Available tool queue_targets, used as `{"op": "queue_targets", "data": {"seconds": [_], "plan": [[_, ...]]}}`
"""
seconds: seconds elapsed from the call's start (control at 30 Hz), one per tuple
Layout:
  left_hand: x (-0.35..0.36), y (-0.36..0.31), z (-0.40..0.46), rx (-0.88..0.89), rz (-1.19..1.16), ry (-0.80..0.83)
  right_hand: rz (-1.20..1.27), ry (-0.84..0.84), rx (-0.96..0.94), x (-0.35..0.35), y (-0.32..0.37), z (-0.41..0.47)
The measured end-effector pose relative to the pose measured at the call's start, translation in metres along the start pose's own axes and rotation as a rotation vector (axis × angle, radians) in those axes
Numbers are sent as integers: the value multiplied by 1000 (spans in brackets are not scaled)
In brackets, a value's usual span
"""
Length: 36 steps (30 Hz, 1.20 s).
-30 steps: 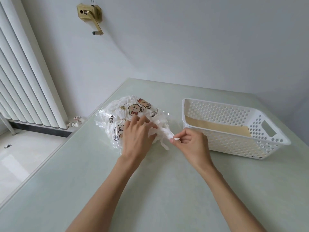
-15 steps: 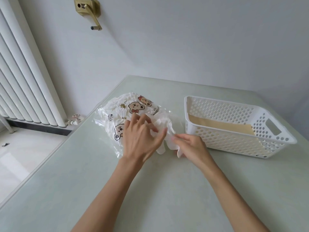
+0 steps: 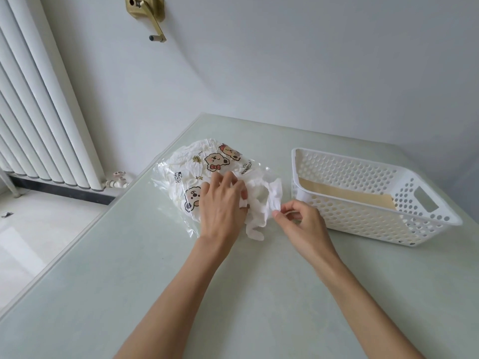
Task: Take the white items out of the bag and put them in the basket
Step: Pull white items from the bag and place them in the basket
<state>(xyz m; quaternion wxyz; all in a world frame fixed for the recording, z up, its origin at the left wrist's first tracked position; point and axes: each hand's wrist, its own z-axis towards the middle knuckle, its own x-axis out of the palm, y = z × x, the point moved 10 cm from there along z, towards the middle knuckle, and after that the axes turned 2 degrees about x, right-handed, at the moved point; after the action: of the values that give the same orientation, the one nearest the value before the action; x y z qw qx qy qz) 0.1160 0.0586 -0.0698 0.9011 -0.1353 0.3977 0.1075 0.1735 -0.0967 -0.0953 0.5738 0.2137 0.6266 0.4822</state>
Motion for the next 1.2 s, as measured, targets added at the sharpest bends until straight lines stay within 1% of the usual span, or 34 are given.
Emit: {"op": "queue_targets", "data": {"seconds": [0.1,0.23,0.4,0.53,0.63,0.7,0.8,0.87,0.93,1.0,1.1,1.13,1.17,1.2], "plan": [[-1,2,1,-24,-5,-14,130,28,-73,-5,3,-13],[0,3,1,-42,-7,-15,334,24,-112,-18,11,-15],[-3,3,0,-49,-48,-27,421,-80,-168,-39,23,-12],[-3,1,0,-7,-66,-31,504,-70,-96,-47,24,-2],[2,2,-2,-5,-171,50,612,-112,-62,-64,35,8],[3,2,-2,-28,-193,91,618,-107,-57,-71,44,13],[2,2,0,-44,-193,104,575,-105,-42,-82,47,17],[3,1,-1,-38,-204,114,598,-48,15,-83,41,20],[2,3,0,-45,-258,109,680,51,134,-77,30,21],[-4,7,1,-82,-332,97,709,146,242,-68,21,18],[-32,2,9,-151,-516,73,724,211,269,-68,22,8],[-42,-5,15,-169,-620,100,735,256,254,-67,26,5],[-47,-16,22,-165,-730,162,740,304,233,-68,31,-1],[-48,-31,29,-151,-844,264,732,352,211,-68,36,-6]]}}
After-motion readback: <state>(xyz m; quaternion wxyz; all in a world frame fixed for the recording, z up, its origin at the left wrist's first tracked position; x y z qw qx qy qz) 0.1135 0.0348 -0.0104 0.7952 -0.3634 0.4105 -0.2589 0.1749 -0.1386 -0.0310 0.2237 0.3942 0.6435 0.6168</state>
